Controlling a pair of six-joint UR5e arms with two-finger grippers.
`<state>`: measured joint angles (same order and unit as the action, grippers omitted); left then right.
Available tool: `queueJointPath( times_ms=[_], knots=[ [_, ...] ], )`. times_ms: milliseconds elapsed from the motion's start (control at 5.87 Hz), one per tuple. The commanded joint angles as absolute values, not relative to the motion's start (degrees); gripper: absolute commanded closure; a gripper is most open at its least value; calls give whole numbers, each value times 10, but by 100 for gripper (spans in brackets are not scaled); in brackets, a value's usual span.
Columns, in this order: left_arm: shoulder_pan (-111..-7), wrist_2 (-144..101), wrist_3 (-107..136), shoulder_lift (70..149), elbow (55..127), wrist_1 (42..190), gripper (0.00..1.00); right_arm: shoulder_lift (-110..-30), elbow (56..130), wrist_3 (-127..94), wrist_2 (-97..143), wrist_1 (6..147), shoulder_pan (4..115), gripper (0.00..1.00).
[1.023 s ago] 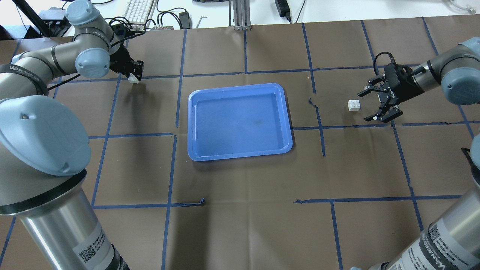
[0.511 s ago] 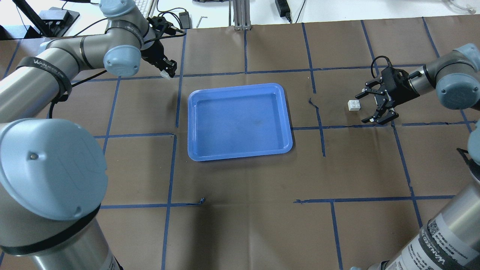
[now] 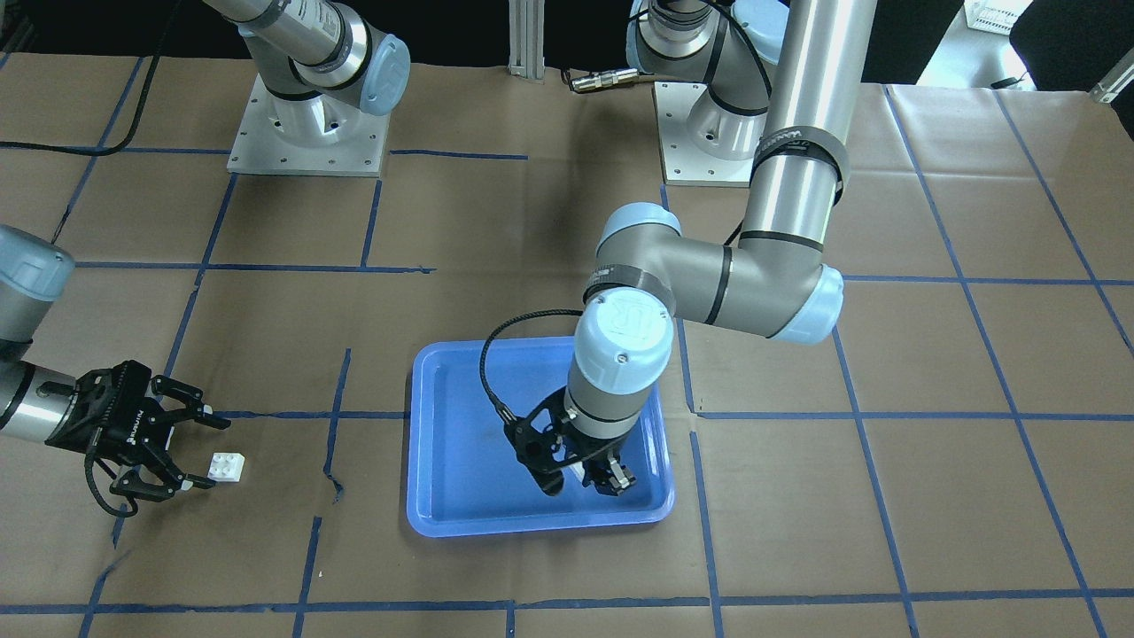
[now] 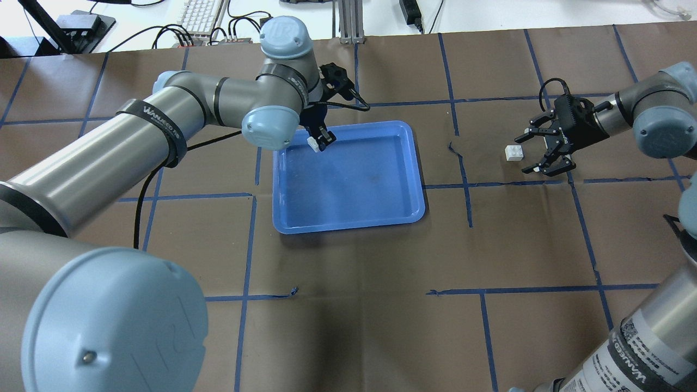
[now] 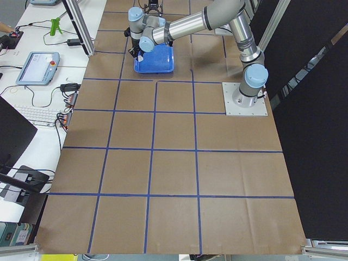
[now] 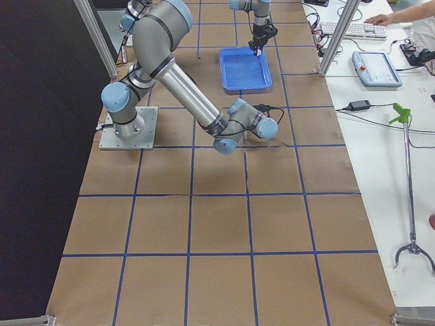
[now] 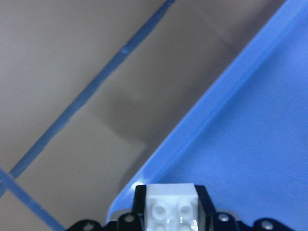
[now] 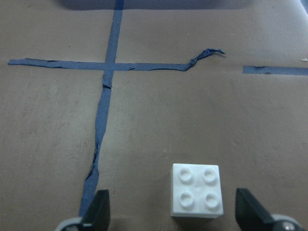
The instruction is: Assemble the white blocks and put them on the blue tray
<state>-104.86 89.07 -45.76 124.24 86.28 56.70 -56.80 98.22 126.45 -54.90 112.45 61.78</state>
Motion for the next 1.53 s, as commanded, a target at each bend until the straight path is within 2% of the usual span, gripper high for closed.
queueJointPath(
  times_ms=[0, 341, 682, 1023, 1364],
  knots=[
    [-1093, 893, -597, 1241, 890, 563, 94, -569, 982, 1264, -545, 1132, 618, 34],
    [-1112, 905, -617, 1239, 928, 507, 94, -569, 982, 1265, -530, 1133, 618, 46],
    [-1107, 908, -648, 1232, 959, 501, 94, -569, 983, 1264, -532, 1157, 618, 64],
    [-1107, 908, -648, 1230, 959, 502, 94, -571, 983, 1264, -531, 1157, 618, 71],
    [-1107, 911, -650, 1230, 959, 501, 93, -579, 956, 1240, -533, 1151, 620, 73]
  ],
)
